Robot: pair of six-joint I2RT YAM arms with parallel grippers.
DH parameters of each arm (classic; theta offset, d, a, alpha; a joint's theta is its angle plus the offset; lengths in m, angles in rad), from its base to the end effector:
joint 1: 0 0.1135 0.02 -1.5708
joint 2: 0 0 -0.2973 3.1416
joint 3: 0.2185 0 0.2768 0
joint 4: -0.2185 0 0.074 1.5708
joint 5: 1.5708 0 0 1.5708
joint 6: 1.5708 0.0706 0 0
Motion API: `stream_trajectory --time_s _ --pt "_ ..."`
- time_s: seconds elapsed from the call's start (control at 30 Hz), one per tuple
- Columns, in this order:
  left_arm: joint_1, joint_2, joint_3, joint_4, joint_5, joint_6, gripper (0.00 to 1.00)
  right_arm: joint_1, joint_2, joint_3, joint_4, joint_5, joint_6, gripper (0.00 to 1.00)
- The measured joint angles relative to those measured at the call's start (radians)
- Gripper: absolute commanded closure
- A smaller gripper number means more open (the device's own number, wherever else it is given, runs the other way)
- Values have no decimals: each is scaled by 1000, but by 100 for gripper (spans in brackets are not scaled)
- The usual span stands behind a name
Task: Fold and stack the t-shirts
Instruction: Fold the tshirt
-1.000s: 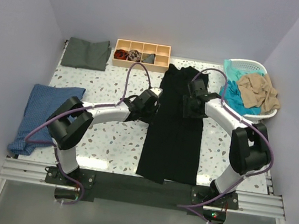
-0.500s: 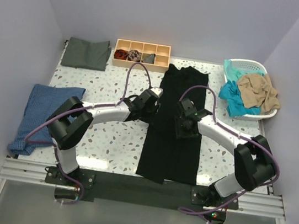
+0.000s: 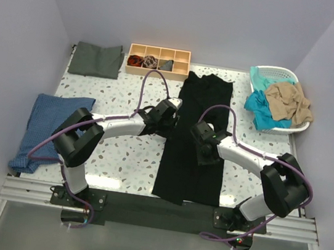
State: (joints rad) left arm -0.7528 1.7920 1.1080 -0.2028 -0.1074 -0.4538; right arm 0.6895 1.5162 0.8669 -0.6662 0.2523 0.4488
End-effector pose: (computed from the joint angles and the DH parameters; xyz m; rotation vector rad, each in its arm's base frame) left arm 0.3144 -0.2842 0.1676 0.3240 2.4709 -0.3930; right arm 0.2359 0.1717 0.1570 -0.2899 2.7755 -0.1051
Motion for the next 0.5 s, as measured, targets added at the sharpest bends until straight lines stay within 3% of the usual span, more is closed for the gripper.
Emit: stream_trajectory --time_s 0.13,0.17,0.27,0.5 --pt "0 0 0 0 0 0 51 5 2 -13 -3 0 9 83" --pt "0 0 -1 0 0 0 51 5 2 -14 -3 0 10 91" --pt "0 0 -3 0 0 -1 51 6 2 -16 -3 1 15 98" --pt "0 0 -5 0 0 -6 51 12 2 -16 -3 3 19 100"
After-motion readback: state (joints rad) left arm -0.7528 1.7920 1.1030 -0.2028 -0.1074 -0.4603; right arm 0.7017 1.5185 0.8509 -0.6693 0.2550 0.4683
